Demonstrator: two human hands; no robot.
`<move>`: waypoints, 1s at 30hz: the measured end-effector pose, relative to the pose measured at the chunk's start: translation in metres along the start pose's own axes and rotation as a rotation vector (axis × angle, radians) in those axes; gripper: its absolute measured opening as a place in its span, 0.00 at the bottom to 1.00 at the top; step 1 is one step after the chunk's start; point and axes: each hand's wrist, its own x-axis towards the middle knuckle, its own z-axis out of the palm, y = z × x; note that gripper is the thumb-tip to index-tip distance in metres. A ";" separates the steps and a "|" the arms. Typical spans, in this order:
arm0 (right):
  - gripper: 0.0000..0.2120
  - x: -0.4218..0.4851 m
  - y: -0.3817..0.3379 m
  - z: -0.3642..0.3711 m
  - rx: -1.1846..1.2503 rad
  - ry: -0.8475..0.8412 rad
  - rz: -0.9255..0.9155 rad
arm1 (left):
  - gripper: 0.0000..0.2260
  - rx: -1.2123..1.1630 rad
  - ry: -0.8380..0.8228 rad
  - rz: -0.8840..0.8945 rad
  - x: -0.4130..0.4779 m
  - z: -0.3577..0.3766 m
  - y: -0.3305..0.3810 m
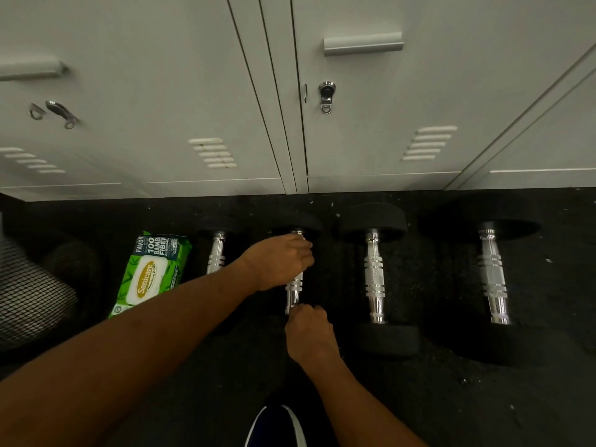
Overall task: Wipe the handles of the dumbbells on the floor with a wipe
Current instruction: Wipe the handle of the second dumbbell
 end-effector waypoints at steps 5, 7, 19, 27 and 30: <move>0.14 0.000 0.000 0.002 0.012 0.004 0.022 | 0.14 -0.103 0.126 0.108 -0.019 0.009 0.026; 0.14 -0.001 0.001 0.003 0.014 -0.016 0.036 | 0.11 -0.154 0.148 0.158 -0.023 0.010 0.036; 0.18 -0.002 -0.004 0.004 0.057 -0.025 0.084 | 0.20 -0.215 -0.072 0.222 -0.026 0.005 0.024; 0.15 -0.004 -0.004 0.003 0.036 0.029 0.058 | 0.14 -0.103 0.012 0.265 -0.015 0.008 0.005; 0.15 -0.006 -0.005 0.002 0.017 0.045 0.029 | 0.17 0.017 0.053 0.209 -0.005 0.004 -0.008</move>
